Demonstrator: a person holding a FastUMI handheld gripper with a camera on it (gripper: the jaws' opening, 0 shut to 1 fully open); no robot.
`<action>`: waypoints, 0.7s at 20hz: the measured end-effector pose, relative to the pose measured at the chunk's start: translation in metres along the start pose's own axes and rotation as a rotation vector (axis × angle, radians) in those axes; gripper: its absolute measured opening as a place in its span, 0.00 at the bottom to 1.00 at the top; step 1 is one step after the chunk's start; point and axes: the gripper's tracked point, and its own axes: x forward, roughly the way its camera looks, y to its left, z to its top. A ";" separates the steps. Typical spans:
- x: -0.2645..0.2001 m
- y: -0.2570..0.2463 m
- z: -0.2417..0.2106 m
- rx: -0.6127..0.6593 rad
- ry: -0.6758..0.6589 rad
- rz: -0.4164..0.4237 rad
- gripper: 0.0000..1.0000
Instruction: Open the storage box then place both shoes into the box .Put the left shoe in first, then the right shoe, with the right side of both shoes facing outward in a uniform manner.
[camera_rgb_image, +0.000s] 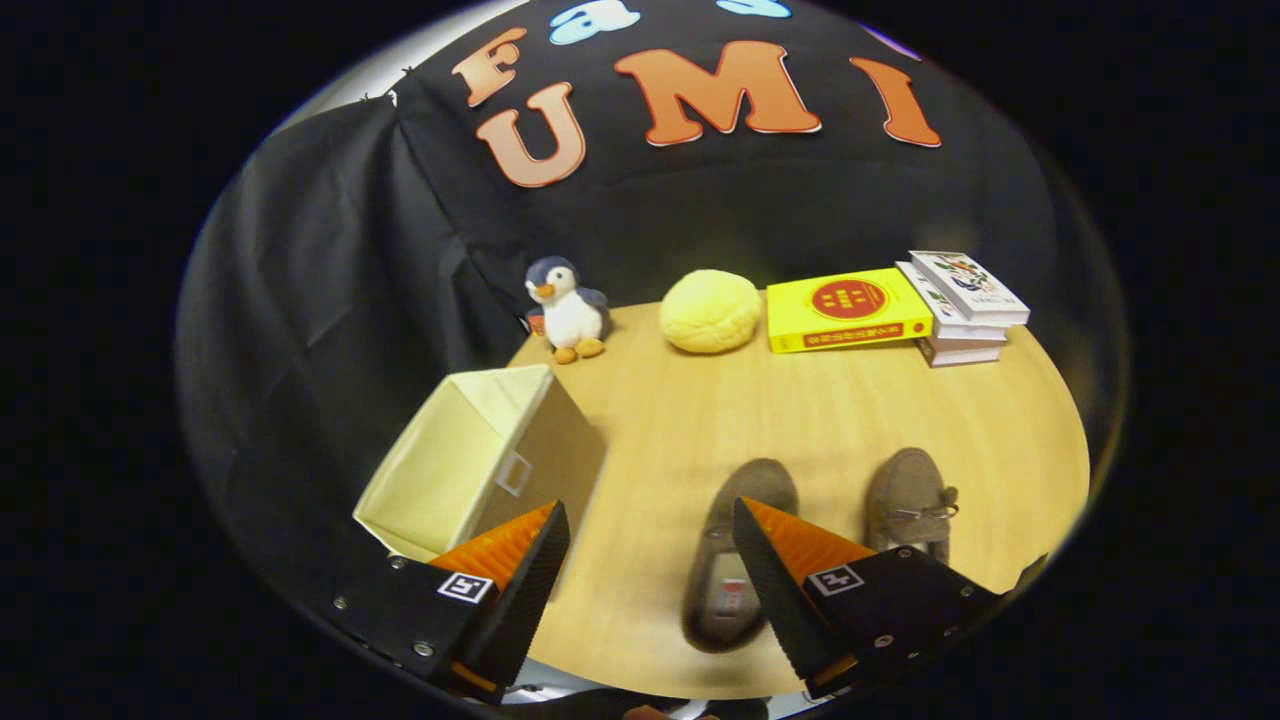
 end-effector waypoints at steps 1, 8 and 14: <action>0.004 -0.013 -0.008 0.003 0.017 -0.025 0.98; 0.035 -0.066 -0.066 0.009 0.139 -0.096 0.93; 0.076 -0.085 -0.075 -0.008 0.165 -0.145 0.78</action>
